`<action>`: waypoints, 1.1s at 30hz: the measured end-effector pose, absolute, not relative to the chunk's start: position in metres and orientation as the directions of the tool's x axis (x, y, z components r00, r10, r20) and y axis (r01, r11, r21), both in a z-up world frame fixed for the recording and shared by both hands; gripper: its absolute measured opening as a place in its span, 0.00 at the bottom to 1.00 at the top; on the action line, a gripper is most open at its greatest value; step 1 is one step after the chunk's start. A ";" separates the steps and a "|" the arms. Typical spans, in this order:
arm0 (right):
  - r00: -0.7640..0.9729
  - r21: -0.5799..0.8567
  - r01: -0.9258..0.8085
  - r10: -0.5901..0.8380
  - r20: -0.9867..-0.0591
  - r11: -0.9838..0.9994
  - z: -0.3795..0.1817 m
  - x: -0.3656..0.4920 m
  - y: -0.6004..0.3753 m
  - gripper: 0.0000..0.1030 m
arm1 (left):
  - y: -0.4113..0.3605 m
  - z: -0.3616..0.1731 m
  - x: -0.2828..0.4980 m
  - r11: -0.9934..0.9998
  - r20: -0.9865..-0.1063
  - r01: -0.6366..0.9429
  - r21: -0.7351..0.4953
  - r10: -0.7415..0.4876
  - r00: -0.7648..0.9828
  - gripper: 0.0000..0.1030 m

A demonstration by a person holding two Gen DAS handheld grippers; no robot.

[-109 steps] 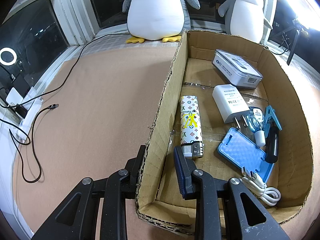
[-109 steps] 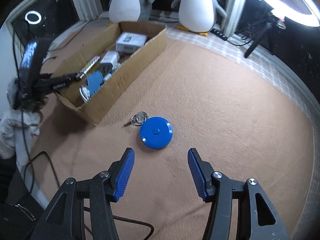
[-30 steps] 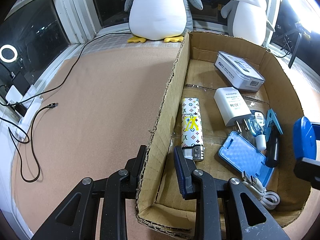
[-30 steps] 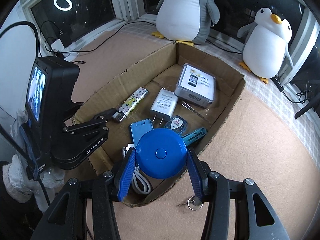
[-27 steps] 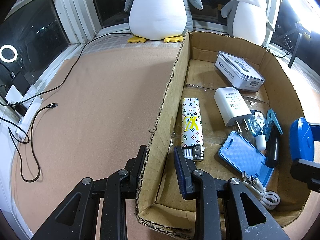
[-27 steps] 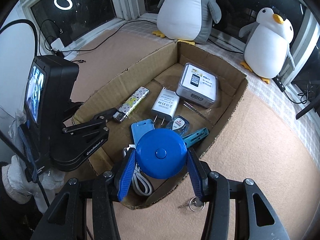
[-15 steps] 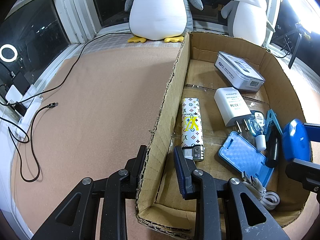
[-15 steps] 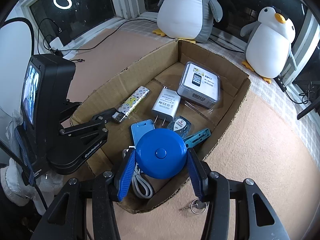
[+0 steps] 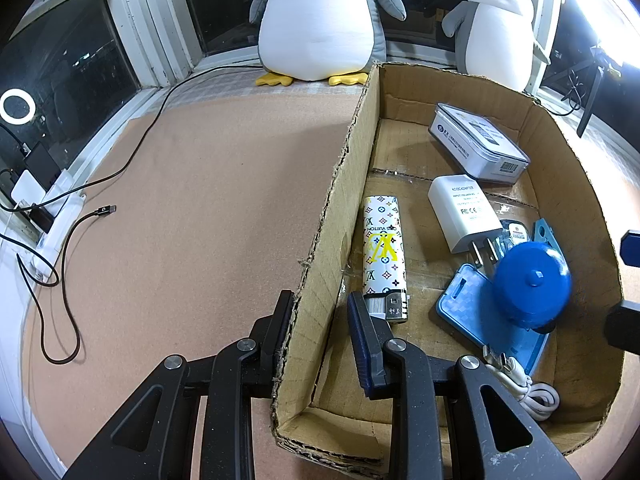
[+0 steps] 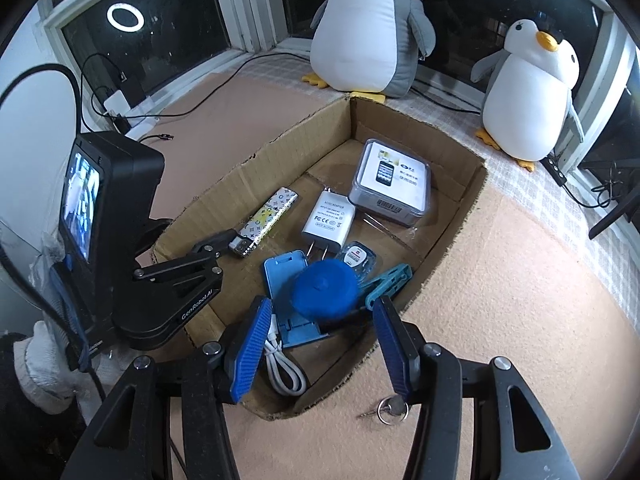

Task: Organize rigid objects
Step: 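Carry the tape measure into the box and open the right tool, then move the right tool to the key ring on the carpet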

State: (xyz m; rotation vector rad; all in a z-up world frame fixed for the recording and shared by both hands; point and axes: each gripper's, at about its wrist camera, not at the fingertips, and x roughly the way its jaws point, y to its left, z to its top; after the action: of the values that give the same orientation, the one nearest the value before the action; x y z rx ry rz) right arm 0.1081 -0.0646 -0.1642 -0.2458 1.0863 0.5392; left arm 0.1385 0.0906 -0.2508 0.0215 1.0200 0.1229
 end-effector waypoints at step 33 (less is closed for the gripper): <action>0.266 0.019 -0.531 0.188 -0.945 0.847 -0.220 0.071 -0.141 0.47 | 0.089 -0.251 0.139 0.993 -0.848 -0.091 0.077 0.113 0.517 0.28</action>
State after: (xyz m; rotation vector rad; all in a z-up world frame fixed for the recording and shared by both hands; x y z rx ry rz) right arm 0.0715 -0.1406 -0.2202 -0.3302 1.2103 0.4970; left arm 0.1386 0.0889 -0.2511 0.0241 1.0197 0.1222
